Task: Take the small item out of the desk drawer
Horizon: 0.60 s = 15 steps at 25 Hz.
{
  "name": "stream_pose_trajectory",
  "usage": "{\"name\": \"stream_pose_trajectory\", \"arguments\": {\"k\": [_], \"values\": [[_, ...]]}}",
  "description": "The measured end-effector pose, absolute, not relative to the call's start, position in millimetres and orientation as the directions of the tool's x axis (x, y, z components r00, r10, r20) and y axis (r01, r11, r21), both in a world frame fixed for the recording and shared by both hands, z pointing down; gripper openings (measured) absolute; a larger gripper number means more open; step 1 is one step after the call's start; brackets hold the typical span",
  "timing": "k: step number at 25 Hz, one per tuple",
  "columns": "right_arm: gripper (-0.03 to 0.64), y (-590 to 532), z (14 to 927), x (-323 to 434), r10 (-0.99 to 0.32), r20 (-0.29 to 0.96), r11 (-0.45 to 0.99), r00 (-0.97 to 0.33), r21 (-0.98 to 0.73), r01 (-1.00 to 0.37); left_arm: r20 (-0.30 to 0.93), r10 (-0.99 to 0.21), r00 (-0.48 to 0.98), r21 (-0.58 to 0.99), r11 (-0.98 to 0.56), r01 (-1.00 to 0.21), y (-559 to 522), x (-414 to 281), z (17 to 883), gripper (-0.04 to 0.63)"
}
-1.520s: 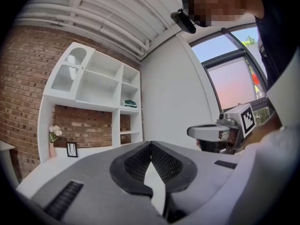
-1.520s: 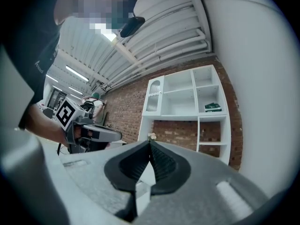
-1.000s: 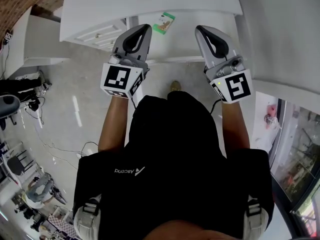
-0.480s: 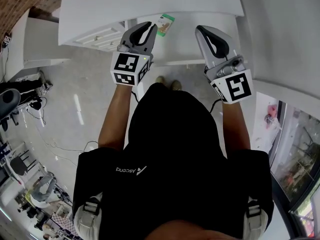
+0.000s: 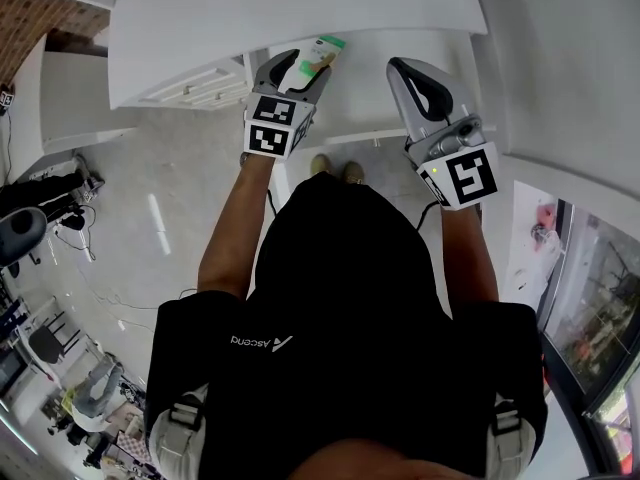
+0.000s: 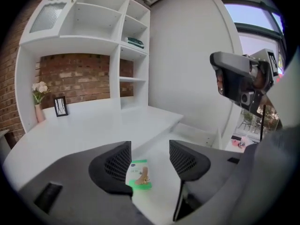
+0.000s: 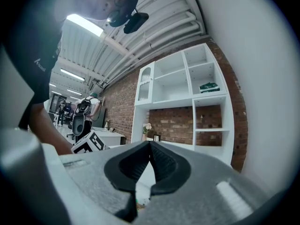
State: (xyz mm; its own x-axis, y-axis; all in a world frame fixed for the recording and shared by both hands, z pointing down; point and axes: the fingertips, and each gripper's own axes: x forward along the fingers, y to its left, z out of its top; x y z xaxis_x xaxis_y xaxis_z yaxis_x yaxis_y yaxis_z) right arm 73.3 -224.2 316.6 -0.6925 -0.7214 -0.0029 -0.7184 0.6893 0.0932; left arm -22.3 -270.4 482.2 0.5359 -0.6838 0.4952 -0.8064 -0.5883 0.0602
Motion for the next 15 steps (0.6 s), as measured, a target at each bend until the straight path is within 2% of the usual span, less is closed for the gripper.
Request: {"name": "stream_pose_trajectory", "arguments": {"k": [6,15], "values": [[0.002,-238,327,70,-0.728,0.013,0.684,-0.686,0.083,-0.724,0.586,-0.644,0.492,0.037,-0.585,-0.810,-286,-26,531,0.316],[0.002,-262,345,71,-0.739,0.047,0.674,-0.673,0.062,-0.736,0.719,-0.548,0.427,0.041,-0.580,-0.813,-306,-28,605,0.352]]}}
